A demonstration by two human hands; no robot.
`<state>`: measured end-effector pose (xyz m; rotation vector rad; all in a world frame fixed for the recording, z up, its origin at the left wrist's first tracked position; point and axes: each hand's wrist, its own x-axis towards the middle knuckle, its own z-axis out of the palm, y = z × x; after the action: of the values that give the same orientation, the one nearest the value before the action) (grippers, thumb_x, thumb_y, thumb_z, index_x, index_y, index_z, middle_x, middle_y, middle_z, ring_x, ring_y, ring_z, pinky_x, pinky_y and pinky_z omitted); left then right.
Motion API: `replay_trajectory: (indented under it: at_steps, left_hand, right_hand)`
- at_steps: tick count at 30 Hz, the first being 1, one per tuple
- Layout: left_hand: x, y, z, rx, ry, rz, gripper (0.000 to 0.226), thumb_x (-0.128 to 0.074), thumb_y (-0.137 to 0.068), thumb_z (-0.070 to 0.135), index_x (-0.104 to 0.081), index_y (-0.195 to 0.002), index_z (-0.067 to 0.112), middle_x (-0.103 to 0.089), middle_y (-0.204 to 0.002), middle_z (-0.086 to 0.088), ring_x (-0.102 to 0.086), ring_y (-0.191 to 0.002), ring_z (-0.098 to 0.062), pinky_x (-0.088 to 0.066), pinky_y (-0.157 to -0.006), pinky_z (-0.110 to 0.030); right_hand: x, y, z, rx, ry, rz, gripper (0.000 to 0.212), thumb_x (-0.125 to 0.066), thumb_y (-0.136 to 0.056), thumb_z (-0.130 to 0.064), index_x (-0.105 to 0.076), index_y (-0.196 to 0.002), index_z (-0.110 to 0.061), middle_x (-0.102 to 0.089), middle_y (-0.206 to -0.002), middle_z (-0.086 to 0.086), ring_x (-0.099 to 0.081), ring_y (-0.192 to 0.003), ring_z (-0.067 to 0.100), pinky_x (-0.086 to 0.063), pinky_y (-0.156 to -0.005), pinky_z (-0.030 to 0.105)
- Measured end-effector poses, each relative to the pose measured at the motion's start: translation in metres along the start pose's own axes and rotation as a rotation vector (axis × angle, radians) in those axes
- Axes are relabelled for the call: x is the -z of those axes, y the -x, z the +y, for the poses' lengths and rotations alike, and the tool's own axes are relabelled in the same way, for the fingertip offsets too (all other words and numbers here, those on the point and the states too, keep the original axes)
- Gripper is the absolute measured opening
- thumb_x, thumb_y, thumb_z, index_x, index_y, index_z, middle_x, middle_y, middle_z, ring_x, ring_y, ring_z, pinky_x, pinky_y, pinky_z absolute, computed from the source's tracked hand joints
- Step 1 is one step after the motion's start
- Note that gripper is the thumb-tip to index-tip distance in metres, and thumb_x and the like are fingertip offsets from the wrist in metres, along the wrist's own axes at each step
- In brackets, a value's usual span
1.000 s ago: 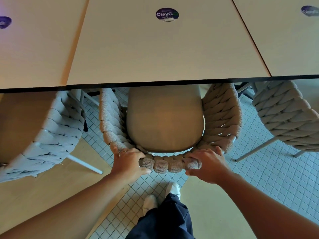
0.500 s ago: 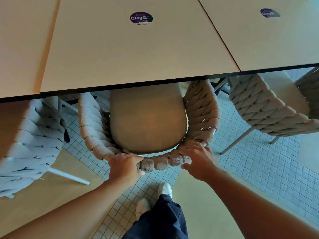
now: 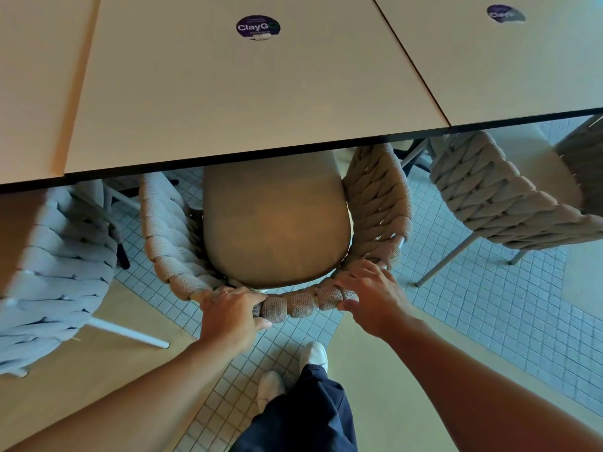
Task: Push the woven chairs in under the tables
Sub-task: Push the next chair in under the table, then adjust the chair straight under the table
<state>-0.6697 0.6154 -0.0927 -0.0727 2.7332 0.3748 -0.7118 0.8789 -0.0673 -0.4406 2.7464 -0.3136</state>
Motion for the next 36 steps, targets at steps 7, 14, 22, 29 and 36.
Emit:
replay_trajectory:
  at_steps: [7,14,22,29,36]
  left_hand:
    - [0.025,-0.008,0.012,0.086,0.087,-0.204,0.049,-0.071,-0.074,0.056,-0.059,-0.120,0.043,-0.072,-0.101,0.011,-0.061,-0.108,-0.015,-0.036,-0.104,-0.045]
    - [0.046,-0.009,0.071,0.099,0.342,-0.178,0.049,-0.077,-0.077,0.040,-0.061,-0.123,0.034,-0.060,-0.125,0.009,-0.065,-0.098,-0.017,-0.055,-0.086,-0.038]
    - [0.030,-0.030,0.217,-0.018,0.439,-0.186,0.034,-0.076,-0.077,0.037,-0.066,-0.110,0.031,-0.064,-0.097,0.011,-0.064,-0.088,-0.013,-0.055,-0.084,-0.039]
    - [0.000,-0.039,0.384,-0.124,0.420,-0.203,0.037,-0.075,-0.082,0.035,-0.064,-0.115,0.022,-0.064,-0.102,0.005,-0.061,-0.084,-0.006,-0.047,-0.064,-0.012]
    - [-0.013,-0.054,0.511,-0.188,0.413,-0.228,0.046,-0.073,-0.082,0.038,-0.061,-0.123,0.023,-0.063,-0.102,0.005,-0.061,-0.092,-0.011,-0.044,-0.069,-0.019]
  right_hand:
    - [0.006,0.009,0.006,-0.016,-0.068,0.047,0.044,-0.067,-0.087,-0.045,-0.059,-0.130,-0.038,-0.058,-0.132,-0.015,-0.038,-0.132,0.010,-0.031,-0.101,0.038]
    - [0.029,0.035,0.054,-0.099,-0.158,0.100,0.041,-0.068,-0.087,-0.038,-0.061,-0.127,-0.036,-0.064,-0.126,-0.011,-0.054,-0.116,0.019,-0.043,-0.095,0.042]
    - [0.048,0.093,0.189,-0.241,-0.285,0.091,0.043,-0.069,-0.086,-0.036,-0.062,-0.128,-0.031,-0.066,-0.127,-0.006,-0.060,-0.117,0.018,-0.050,-0.097,0.043]
    - [0.080,0.163,0.334,-0.363,-0.314,0.100,0.042,-0.069,-0.086,-0.036,-0.062,-0.127,-0.033,-0.068,-0.120,-0.003,-0.063,-0.107,0.019,-0.052,-0.088,0.039]
    - [0.114,0.199,0.435,-0.444,-0.320,0.129,0.044,-0.068,-0.087,-0.035,-0.061,-0.129,-0.031,-0.068,-0.122,0.000,-0.063,-0.109,0.020,-0.051,-0.092,0.043]
